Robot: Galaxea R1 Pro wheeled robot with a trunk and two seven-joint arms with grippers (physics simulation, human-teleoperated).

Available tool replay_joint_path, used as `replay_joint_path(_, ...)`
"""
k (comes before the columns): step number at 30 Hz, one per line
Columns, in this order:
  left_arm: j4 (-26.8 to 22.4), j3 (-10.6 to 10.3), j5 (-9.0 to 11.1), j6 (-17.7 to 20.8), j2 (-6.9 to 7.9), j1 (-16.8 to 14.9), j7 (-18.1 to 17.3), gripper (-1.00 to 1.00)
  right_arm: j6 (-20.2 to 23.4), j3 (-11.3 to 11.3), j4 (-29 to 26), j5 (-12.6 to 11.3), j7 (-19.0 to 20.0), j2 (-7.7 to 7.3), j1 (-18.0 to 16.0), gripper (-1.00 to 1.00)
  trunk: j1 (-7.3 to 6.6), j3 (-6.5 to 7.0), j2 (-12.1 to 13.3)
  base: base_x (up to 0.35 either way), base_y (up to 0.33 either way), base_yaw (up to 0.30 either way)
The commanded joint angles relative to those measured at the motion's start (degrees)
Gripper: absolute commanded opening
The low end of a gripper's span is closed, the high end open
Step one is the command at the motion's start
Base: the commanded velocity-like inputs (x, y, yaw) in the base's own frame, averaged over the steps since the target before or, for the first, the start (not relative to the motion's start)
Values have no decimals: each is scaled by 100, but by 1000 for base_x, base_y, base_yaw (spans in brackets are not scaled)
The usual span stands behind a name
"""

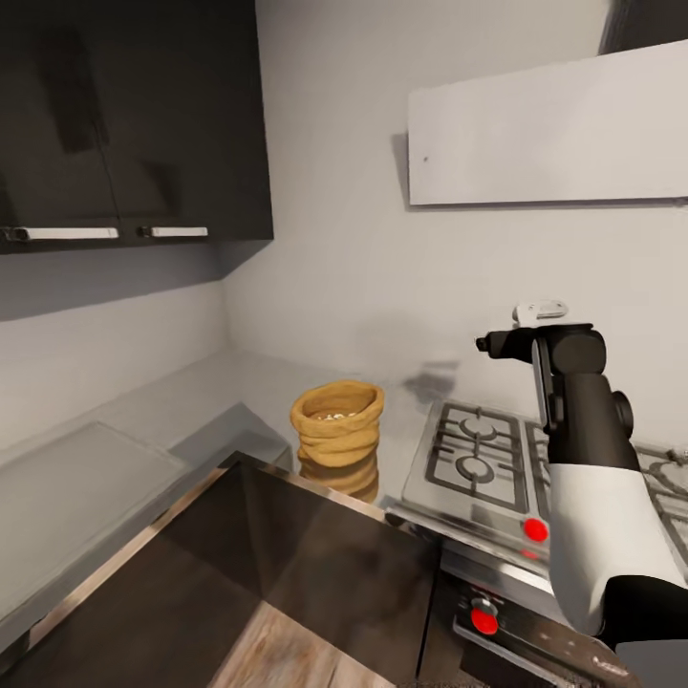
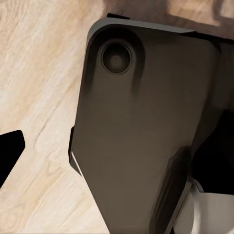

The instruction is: In the kitchen, take the popcorn bag from the countertop, put it into the microwave, and heat it until the popcorn is cooked so the cooked popcorn ends up inside the bag.

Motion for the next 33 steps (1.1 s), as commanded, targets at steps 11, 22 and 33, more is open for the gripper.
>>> replay_joint_path(11,-9,0,29,-15,-2,3,12,100,18,-2,59,61,57,3,-7,100,1,-7,-5,0,237,-253)
replay_joint_path(22,-7,8,26,-47,2,3,12,100,18,-10,55,60,64,69,-7,100,1,-7,-5,0,56,-64)
replay_joint_path(33,-9,10,35,-50,3,3,12,100,18,-16,58,50,93,81,-7,100,1,-7,-5,0,212,0)
